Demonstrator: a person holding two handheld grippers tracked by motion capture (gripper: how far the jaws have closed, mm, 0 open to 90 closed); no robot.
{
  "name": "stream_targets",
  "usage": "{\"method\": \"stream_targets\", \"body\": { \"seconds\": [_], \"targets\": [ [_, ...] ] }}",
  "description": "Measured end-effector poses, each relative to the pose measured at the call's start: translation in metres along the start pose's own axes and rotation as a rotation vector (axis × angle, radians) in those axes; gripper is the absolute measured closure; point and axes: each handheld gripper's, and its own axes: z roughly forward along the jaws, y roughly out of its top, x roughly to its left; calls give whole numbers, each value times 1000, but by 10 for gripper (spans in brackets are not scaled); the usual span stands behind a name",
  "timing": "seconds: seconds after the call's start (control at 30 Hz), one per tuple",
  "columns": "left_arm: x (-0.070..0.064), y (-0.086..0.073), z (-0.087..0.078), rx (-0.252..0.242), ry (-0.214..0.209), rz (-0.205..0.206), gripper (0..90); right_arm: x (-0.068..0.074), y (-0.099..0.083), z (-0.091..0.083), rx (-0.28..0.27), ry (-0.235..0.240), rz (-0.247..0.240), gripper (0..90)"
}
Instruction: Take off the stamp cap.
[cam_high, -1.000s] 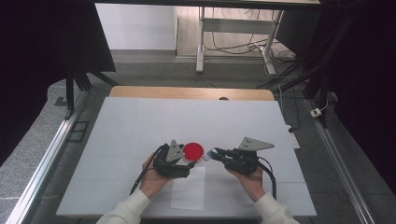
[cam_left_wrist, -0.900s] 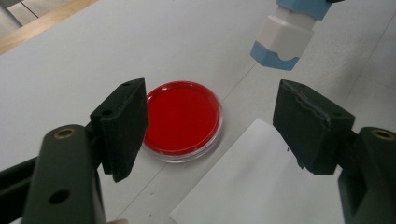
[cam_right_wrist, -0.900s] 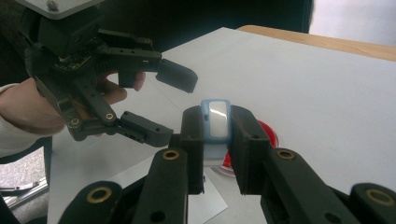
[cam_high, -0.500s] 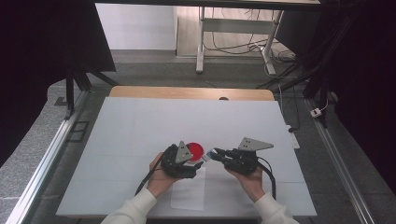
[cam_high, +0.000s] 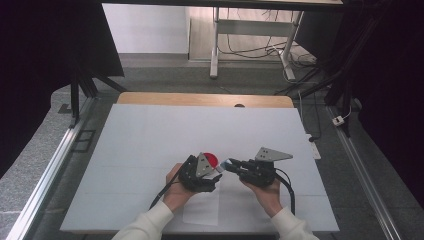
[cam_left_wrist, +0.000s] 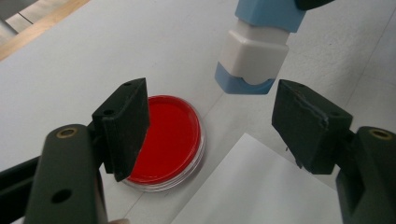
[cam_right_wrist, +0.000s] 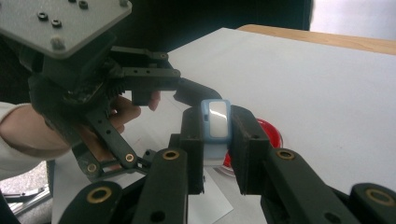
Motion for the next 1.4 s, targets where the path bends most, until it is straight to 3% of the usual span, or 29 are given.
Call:
{"method": "stream_targets", "body": {
  "seconds": [0.27,0.67,1.03,1.4],
  "targets": [
    [-4,2,3,-10,12,16,299,0,-1,1,-17,-5,34,751],
    [-8,2,6,-22,30,36,385,2,-3,2,-36,-28,46,751],
    [-8,0,7,-24,58,68,498,2,-5,2,-51,-46,61,751],
    [-11,-1,8,-32,59,99,603,2,-6,1,-68,-58,74,751]
  ]
}}
